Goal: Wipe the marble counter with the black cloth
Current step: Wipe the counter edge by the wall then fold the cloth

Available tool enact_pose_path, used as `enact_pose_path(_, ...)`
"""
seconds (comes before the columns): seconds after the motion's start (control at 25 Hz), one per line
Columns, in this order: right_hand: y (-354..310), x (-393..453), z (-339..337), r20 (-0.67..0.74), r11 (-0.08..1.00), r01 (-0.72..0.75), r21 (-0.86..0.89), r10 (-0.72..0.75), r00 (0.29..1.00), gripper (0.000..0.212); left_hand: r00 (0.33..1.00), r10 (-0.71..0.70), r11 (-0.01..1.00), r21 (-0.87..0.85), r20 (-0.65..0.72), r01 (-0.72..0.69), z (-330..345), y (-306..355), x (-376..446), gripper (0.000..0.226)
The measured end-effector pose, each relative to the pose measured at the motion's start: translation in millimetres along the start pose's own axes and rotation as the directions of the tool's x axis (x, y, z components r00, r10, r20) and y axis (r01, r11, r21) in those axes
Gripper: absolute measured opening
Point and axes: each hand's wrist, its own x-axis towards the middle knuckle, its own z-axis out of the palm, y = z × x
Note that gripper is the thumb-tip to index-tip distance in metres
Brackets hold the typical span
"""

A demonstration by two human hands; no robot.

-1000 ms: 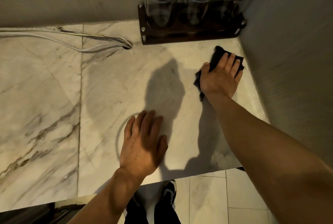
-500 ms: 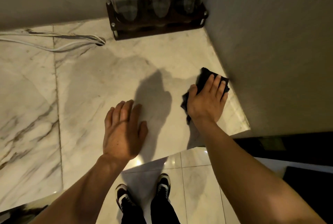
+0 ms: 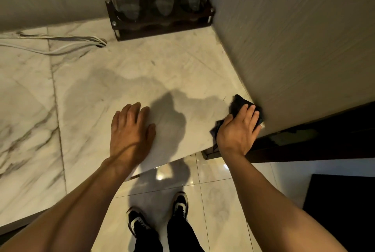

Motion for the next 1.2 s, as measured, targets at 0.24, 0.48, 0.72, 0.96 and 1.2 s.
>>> enact_pose_path(0.24,23.1,-24.0,-14.3,0.060,0.978,-0.051,0.201,0.040,0.997,0.052,0.995,-0.027,1.000,-0.009,0.100,0.028,-19.5,-1.9,-11.4,0.049)
enact_pose_path(0.48,32.5,-61.0,-42.2,0.303,0.820,-0.316,0.477,0.184,0.935,0.043,0.994,0.004,0.995,-0.099,0.110,0.007,-47.5,13.6,-50.0,0.057)
enact_pose_path(0.72,23.9,-138.5,-89.3,0.901,0.209,-0.889,0.407,0.068,0.429,0.044,0.937,-0.084,0.838,-0.485,0.339,0.250,-77.7,40.8,-85.4,0.044)
enact_pose_path(0.96,-32.3,-158.1,-135.4,0.937,0.152,-0.939,0.307,-0.220,0.270,0.041,0.738,-0.087,0.326,-0.681,0.669,0.656,-124.7,37.9,-89.0,0.030)
enact_pose_path(1.2,-80.1,-147.1,-168.5,0.870,0.265,-0.874,0.408,-0.403,0.284,0.049,0.751,-0.083,0.155,-0.736,0.655,0.659,-179.5,4.6,-82.8,0.034)
